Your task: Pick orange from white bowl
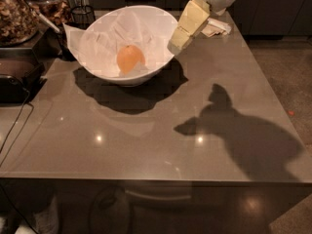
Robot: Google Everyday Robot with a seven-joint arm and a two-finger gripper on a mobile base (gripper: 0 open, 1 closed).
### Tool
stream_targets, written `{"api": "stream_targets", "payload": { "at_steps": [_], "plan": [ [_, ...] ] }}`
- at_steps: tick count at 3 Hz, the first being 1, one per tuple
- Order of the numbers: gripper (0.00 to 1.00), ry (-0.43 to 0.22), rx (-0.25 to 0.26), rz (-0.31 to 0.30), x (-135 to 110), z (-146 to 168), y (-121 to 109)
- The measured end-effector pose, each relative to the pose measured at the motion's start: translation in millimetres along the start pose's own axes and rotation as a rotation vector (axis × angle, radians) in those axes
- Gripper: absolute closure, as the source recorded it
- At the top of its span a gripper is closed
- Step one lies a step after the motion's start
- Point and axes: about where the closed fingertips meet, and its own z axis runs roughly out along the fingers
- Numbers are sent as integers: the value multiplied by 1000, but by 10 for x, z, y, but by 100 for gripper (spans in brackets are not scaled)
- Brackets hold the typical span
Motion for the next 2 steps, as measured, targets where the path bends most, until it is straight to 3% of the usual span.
{"api": "stream_targets", "payload": {
  "at_steps": [2],
  "plan": [
    [0, 8, -19, -95, -772, 220, 146]
  ]
}}
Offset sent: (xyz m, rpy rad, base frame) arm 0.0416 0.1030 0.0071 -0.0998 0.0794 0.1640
